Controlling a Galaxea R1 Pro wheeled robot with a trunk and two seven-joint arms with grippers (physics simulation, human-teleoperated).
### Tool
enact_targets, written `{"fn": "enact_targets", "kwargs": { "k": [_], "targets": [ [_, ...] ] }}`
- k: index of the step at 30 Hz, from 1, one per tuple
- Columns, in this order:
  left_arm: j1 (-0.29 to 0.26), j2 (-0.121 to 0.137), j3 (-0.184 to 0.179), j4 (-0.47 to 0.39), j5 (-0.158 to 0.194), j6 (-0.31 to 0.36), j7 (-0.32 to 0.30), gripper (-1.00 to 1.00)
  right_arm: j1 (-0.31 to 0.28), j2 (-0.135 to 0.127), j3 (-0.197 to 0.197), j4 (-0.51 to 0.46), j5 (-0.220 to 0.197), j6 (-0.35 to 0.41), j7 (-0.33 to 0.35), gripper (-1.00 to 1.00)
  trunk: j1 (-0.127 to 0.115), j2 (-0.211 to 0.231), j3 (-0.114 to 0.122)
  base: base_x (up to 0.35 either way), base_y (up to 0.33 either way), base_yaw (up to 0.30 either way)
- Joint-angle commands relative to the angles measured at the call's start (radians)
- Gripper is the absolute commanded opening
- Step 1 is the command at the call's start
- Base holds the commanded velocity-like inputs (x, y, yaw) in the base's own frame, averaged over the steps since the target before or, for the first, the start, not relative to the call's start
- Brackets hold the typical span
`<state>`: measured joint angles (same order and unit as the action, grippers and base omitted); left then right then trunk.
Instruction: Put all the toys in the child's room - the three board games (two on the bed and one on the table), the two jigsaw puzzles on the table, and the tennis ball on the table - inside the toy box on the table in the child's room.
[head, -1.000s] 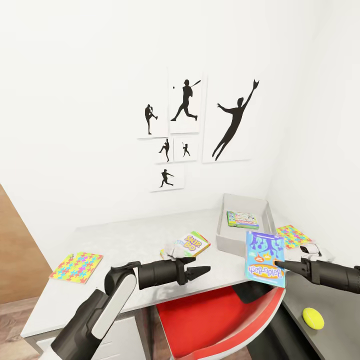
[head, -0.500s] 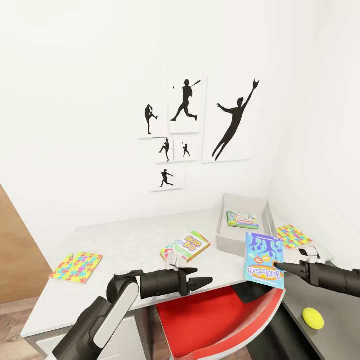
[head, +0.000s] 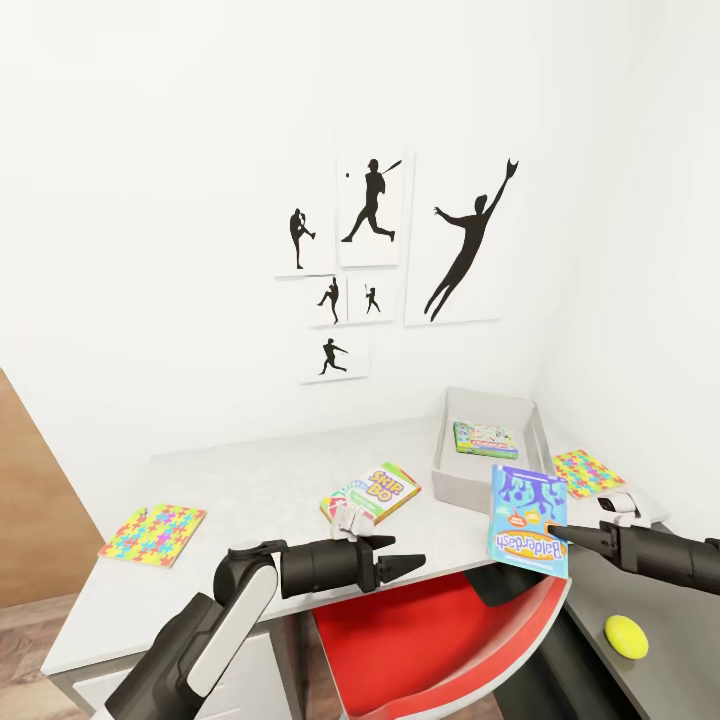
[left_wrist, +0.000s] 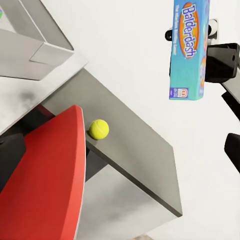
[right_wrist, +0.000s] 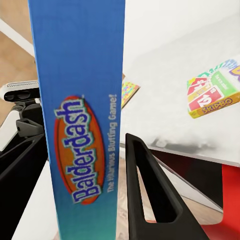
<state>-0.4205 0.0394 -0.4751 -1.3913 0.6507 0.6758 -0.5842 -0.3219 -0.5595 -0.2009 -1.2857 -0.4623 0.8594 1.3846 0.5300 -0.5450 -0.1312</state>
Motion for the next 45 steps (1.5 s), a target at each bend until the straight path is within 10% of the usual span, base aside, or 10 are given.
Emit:
{"fn": "enact_targets", "kwargs": {
  "k": [1, 15, 35, 45],
  "targets": [
    [-0.001, 0.001, -0.001, -0.001, 0.007, 0.007, 0.002, 1.0, -0.001, 0.0, 0.0, 0.0, -0.003, 0.008, 0.001, -1.0, 0.0, -0.002, -0.002, 0.0, 0.0, 0.0],
    [0.0, 0.001, 0.0, -0.007, 0.005, 0.007, 0.001, 1.0, 0.003, -0.001, -0.005, -0.009, -0.002, 0.012, 0.005, -1.0, 0.0, -0.002, -0.002, 0.0, 0.0, 0.0],
    [0.012, -0.036, 0.096, -0.151, 0.018, 0.032, 0.002, 1.0, 0.007, 0.0, -0.019, -0.022, 0.004, 0.02, -0.042, -1.0, 0.0, -0.002, -0.002, 0.0, 0.0, 0.0],
    [-0.007, -0.039, 0.11, -0.194, 0.019, 0.074, 0.0, 1.0, -0.016, -0.004, -0.08, -0.03, 0.001, 0.037, -0.054, -1.0, 0.0, -0.002, -0.002, 0.0, 0.0, 0.0]
  ]
}}
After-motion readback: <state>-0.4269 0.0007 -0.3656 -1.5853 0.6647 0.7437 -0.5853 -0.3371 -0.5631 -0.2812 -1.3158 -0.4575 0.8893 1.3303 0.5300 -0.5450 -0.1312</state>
